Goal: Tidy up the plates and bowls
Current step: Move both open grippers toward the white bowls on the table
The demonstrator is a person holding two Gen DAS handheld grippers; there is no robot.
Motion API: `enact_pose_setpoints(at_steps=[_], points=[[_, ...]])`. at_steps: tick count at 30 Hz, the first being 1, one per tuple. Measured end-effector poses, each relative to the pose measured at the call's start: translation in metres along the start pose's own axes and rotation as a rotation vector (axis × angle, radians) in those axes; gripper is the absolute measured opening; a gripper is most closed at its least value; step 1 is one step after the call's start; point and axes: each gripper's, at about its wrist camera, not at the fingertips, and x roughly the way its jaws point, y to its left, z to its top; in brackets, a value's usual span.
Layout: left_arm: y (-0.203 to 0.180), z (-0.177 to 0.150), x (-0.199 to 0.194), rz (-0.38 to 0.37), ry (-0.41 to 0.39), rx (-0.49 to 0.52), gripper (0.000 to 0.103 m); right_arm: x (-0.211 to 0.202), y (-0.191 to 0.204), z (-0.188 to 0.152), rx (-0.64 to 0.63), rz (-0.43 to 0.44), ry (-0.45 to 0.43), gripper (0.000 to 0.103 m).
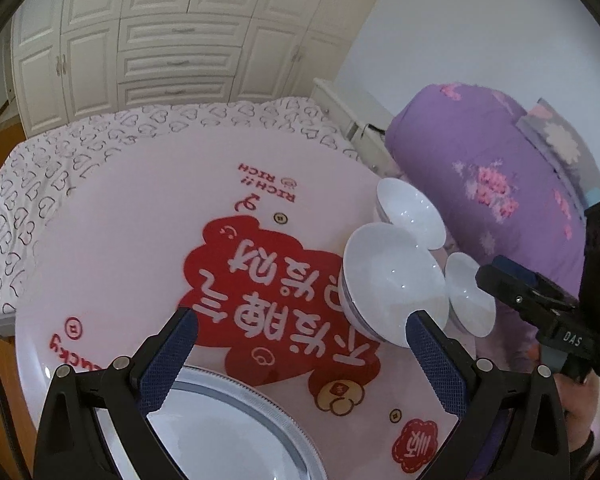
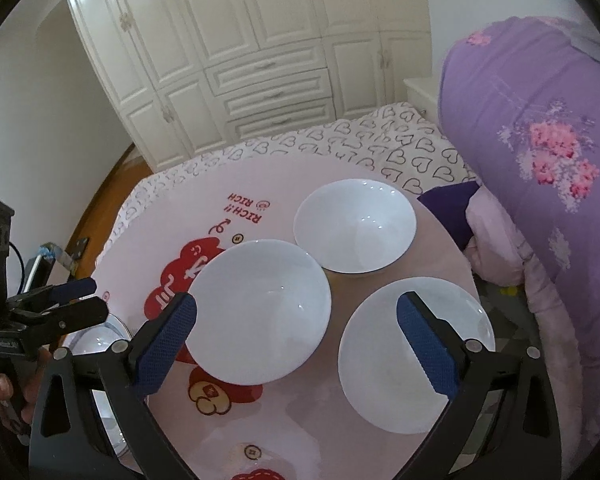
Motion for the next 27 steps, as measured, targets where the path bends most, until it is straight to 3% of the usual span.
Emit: enact_pose_setpoints(at_steps=[7, 18, 27], points=[[-0.003, 0.002, 0.035, 0.006, 0.061, -0.023, 0.101, 0.020, -0.002, 0.001, -0.033, 0.015, 0.058, 0.086], [-0.012, 0.007, 0.065, 0.024, 0.076, -0.015, 0.097, 0.031, -0.004, 0.006, -0.053, 0.036, 0.086, 0.077], [-0.020, 0.010, 0.098, 0.033, 0.142, -0.003, 0.069, 0.051, 0.000, 0.008, -0.078, 0.047, 0.152, 0.062]])
